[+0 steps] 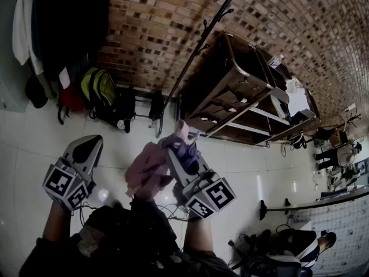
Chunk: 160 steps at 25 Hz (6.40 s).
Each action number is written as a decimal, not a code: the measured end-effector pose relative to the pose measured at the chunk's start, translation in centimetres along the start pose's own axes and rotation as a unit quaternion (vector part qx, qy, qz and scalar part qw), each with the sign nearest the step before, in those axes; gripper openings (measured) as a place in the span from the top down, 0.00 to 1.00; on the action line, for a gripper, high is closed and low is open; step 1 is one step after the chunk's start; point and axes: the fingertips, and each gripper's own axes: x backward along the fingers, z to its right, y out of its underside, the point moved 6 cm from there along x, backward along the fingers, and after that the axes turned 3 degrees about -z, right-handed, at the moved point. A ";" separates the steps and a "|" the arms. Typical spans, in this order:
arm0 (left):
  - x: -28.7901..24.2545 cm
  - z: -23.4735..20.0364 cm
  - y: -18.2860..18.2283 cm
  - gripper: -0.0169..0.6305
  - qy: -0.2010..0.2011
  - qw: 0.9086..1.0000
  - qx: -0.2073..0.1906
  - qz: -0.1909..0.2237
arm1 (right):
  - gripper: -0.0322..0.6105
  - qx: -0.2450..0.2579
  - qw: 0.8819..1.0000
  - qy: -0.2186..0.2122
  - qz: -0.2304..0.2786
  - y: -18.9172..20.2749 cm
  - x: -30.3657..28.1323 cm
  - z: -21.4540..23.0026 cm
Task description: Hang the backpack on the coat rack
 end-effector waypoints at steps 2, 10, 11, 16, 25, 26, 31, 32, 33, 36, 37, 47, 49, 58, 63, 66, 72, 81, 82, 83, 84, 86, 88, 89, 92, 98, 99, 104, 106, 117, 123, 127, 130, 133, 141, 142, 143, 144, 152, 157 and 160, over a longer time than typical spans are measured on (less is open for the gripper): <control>-1.6 -1.0 0.6 0.95 -0.012 1.000 0.003 -0.007 | 0.94 -0.006 1.000 -0.009 -0.007 1.0 -1.1 1.5; -11.6 -3.5 0.9 0.95 -0.031 0.999 0.007 -0.019 | 0.94 -0.023 0.999 -0.043 -0.016 1.9 -5.5 11.1; -12.9 -3.8 0.5 0.95 -0.036 0.999 0.009 -0.019 | 0.94 -0.023 0.998 -0.050 -0.020 1.6 -6.1 12.3; -18.9 -4.7 -1.5 0.95 -0.046 0.999 0.009 -0.015 | 0.94 -0.024 0.997 -0.071 -0.030 0.1 -8.7 18.5; -29.1 -6.3 -3.3 0.95 -0.064 0.998 0.004 -0.016 | 0.94 -0.020 0.995 -0.094 -0.030 -1.0 -11.9 29.2; -30.1 -6.2 -3.4 0.95 -0.067 0.998 0.006 -0.021 | 0.94 -0.020 0.995 -0.096 -0.028 -1.2 -12.1 30.2; -35.7 -5.9 -4.0 0.95 -0.069 0.998 -0.009 -0.007 | 0.94 -0.016 0.993 -0.113 -0.027 -1.8 -12.8 34.8; -36.8 -5.7 -4.3 0.95 -0.067 0.998 -0.017 -0.003 | 0.94 -0.015 0.993 -0.112 -0.024 -1.8 -13.0 35.7; -37.8 -5.5 -4.7 0.95 -0.064 0.998 -0.024 -0.001 | 0.94 -0.014 0.994 -0.110 -0.021 -1.9 -13.1 36.5; -40.5 -5.0 -6.0 0.95 -0.062 0.997 -0.039 0.004 | 0.94 -0.015 0.994 -0.103 -0.021 -2.1 -13.7 38.5; -41.3 -5.0 -6.4 0.95 -0.064 0.997 -0.041 0.006 | 0.95 -0.017 0.995 -0.100 -0.021 -2.2 -13.9 39.2; -48.1 -5.7 -8.3 0.95 -0.031 0.998 -0.053 0.017 | 0.94 -0.016 0.998 -0.064 -0.005 -2.0 -17.3 45.2; -49.6 -6.4 -8.2 0.95 -0.024 0.998 -0.052 0.013 | 0.94 -0.017 0.998 -0.061 -0.002 -2.1 -18.0 46.2; -56.1 -12.1 -8.9 0.95 0.000 0.999 -0.042 0.001 | 0.94 -0.013 0.996 -0.081 -0.024 -2.6 -25.2 49.4; -59.6 -16.4 -9.8 0.95 0.007 0.999 -0.037 -0.003 | 0.94 -0.008 0.994 -0.102 -0.040 -4.6 -30.2 51.0; -61.7 -18.4 -10.6 0.95 0.018 0.999 -0.037 -0.006 | 0.94 -0.012 0.993 -0.115 -0.036 -6.0 -33.0 52.5; -65.9 -21.5 -12.0 0.95 0.037 0.998 -0.047 -0.012 | 0.94 0.003 0.992 -0.126 -0.005 -9.3 -38.2 56.4; -71.6 -26.2 -15.3 0.95 0.069 0.997 -0.041 0.002 | 0.94 0.016 0.993 -0.117 0.002 -13.2 -44.6 60.7; -72.1 -26.4 -15.6 0.95 0.077 0.996 -0.044 0.002 | 0.94 0.019 0.993 -0.116 0.000 -13.6 -45.0 60.9; -72.6 -26.5 -15.9 0.95 0.084 0.995 -0.046 0.002 | 0.94 0.021 0.993 -0.113 -0.001 -14.1 -45.2 61.2; -73.1 -26.5 -16.2 0.95 0.092 0.995 -0.048 0.003 | 0.94 0.023 0.994 -0.108 -0.001 -14.6 -45.4 61.5; -74.0 -26.5 -16.8 0.95 0.102 0.993 -0.051 0.007 | 0.94 0.022 0.995 -0.095 0.007 -15.7 -45.1 62.4; -75.0 -26.3 -17.3 0.95 0.111 0.992 -0.053 0.013 | 0.94 0.021 0.996 -0.080 0.017 -16.6 -44.3 63.4; -75.5 -26.1 -17.5 0.95 0.115 0.992 -0.055 0.015 | 0.95 0.022 0.997 -0.073 0.022 -16.9 -43.8 63.8; -76.5 -25.2 -17.6 0.95 0.125 0.990 -0.058 0.015 | 0.95 0.026 0.998 -0.052 0.030 -17.3 -42.3 64.9; -77.5 -23.1 -17.4 0.95 0.136 0.989 -0.050 0.014 | 0.95 0.000 0.999 -0.029 0.037 -16.6 -40.0 66.0; -77.6 -22.9 -17.3 0.95 0.136 0.989 -0.050 0.012 | 0.95 -0.005 0.999 -0.027 0.036 -16.3 -39.7 66.1; -77.9 -21.9 -16.7 0.95 0.136 0.990 -0.046 0.010 | 0.95 -0.032 0.999 -0.018 0.036 -14.1 -38.7 66.7; -77.8 -21.6 -16.3 0.95 0.134 0.990 -0.047 0.008 | 0.95 -0.044 0.998 -0.008 0.042 -13.1 -38.2 67.3; -77.7 -19.6 -15.1 0.95 0.128 0.991 -0.042 -0.009 | 0.95 -0.052 0.999 -0.007 0.009 -10.0 -36.2 68.2; -77.1 -18.3 -14.0 0.95 0.123 0.992 -0.037 -0.019 | 0.94 -0.022 1.000 -0.009 0.002 -8.3 -35.6 68.3; -76.3 -17.6 -13.3 0.95 0.115 0.992 -0.035 -0.025 | 0.94 -0.017 1.000 -0.010 0.006 -6.9 -35.2 68.5; -75.6 -17.2 -12.9 0.95 0.108 0.993 -0.033 -0.024 | 0.94 -0.026 0.999 -0.014 0.028 -6.0 -35.0 68.6; -74.9 -16.8 -12.3 0.95 0.103 0.994 -0.032 -0.025 | 0.92 -0.036 0.998 -0.018 0.043 -5.3 -34.6 68.8; -73.2 -15.3 -11.3 0.95 0.087 0.995 -0.028 -0.029 | 0.83 -0.041 0.999 -0.003 0.021 -3.0 -31.9 68.2; -73.0 -15.2 -11.2 0.95 0.085 0.996 -0.027 -0.030 | 0.83 -0.043 0.999 -0.001 0.024 -2.8 -31.4 68.3; -72.8 -15.0 -11.0 0.95 0.082 0.996 -0.026 -0.031 | 0.81 -0.048 0.998 0.001 0.029 -2.7 -30.7 68.3; -72.6 -14.8 -10.9 0.95 0.080 0.996 -0.026 -0.031 | 0.80 -0.053 0.998 0.004 0.033 -2.6 -30.1 68.4; -70.6 -12.1 -10.2 0.95 0.069 0.997 -0.027 -0.017 | 0.80 -0.042 0.996 0.043 0.063 -3.4 -24.0 67.3; -69.2 -10.3 -9.5 0.95 0.063 0.998 -0.025 -0.018 | 0.80 0.006 0.998 0.022 0.062 -4.4 -21.9 64.8; -68.6 -9.2 -9.5 0.95 0.058 0.998 -0.027 -0.017 | 0.89 0.029 0.997 0.026 0.060 -4.8 -21.2 63.7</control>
